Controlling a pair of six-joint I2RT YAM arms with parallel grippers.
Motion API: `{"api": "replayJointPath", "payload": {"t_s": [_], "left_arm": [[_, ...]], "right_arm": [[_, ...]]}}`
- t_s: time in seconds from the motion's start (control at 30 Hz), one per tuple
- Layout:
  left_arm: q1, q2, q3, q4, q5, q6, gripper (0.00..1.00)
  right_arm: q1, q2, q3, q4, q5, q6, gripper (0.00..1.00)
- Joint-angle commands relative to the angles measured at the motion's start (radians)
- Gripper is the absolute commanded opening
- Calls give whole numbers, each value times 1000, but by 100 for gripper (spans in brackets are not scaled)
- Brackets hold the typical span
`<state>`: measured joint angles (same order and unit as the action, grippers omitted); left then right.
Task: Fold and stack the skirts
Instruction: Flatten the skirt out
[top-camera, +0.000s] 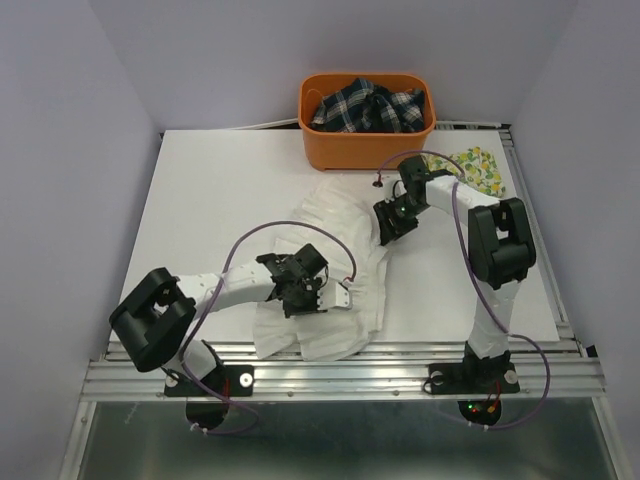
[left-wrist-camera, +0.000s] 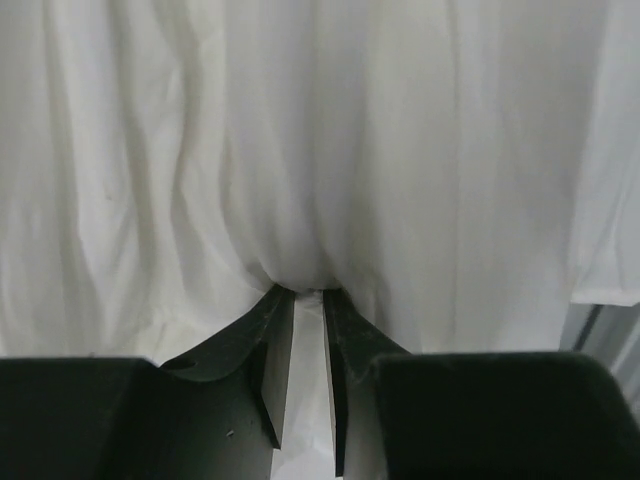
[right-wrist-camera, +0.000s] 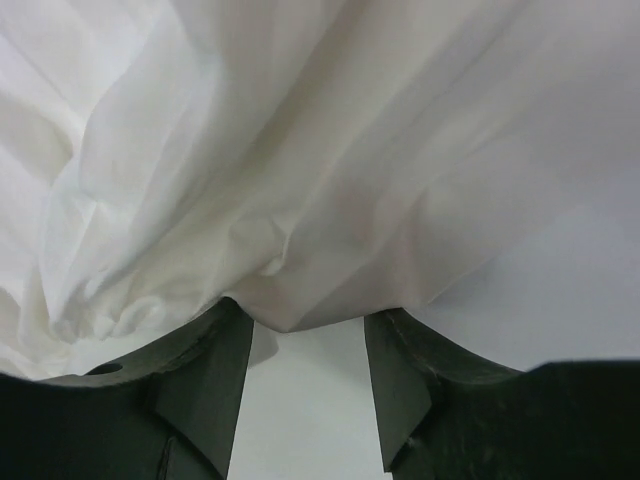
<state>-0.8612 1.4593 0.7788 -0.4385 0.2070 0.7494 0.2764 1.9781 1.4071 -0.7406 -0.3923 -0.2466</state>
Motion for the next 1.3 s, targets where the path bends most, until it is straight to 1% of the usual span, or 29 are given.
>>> {"api": "replayJointPath", "payload": {"t_s": [0.0,0.1,0.2,0.23,0.3,0.33,0.37,0.4,0.43,0.47,0.5,0.53,0.57,0.6,0.67,0.7,0.87,1.0,1.07,1.17,1.27], "left_arm": [[-59,-16,91,-60,139,-88,30],[-62,-30,140,-71,218,-133,33],[-35,-112,200,-71,247,-145,39],[12,-128,238,-69,252,-144,45],[83,-146,292,-69,261,-122,50],[123,-137,325,-69,265,-114,54],[210,-125,396,-69,270,-105,63],[249,-78,431,-71,276,-98,66],[283,-44,512,-78,278,-73,69],[338,-7,555,-85,276,-64,71],[361,72,597,-106,278,-58,73],[384,116,643,-121,284,-55,75],[408,156,727,-135,299,-45,86],[448,233,764,-149,310,-44,90],[478,303,863,-151,313,-45,91],[493,362,891,-146,312,-42,91],[507,524,1036,-111,281,-39,92],[510,639,1099,-39,272,-80,92],[510,664,1122,-10,269,-96,92],[508,708,1149,30,262,-120,92],[508,749,1163,76,212,-143,93]], "right_arm": [[7,83,171,-2,-97,-20,53],[7,102,268,-3,-83,-42,55],[-14,82,315,-3,-75,-74,59],[-29,76,325,-8,-77,-86,62],[-39,56,357,-20,-91,-95,67],[-54,53,371,-48,-103,-95,72],[-63,54,381,-65,-118,-91,74],[-63,62,391,-83,-159,-88,76],[-63,67,400,-121,-183,-79,80],[-63,74,401,-140,-236,-66,84],[-63,93,398,-166,-261,-54,89],[-63,102,397,-174,-276,-24,91],[-63,110,386,-175,-286,-11,91],[-63,117,376,-172,-301,0,91],[-63,119,333,-161,-309,29,91],[-63,119,319,-154,-316,36,90],[-63,137,250,-128,-298,38,88],[-63,160,222,-97,-278,35,84],[-63,171,219,-85,-275,43,83],[-63,189,217,-66,-278,52,77],[-63,200,219,-52,-287,53,70]]}}
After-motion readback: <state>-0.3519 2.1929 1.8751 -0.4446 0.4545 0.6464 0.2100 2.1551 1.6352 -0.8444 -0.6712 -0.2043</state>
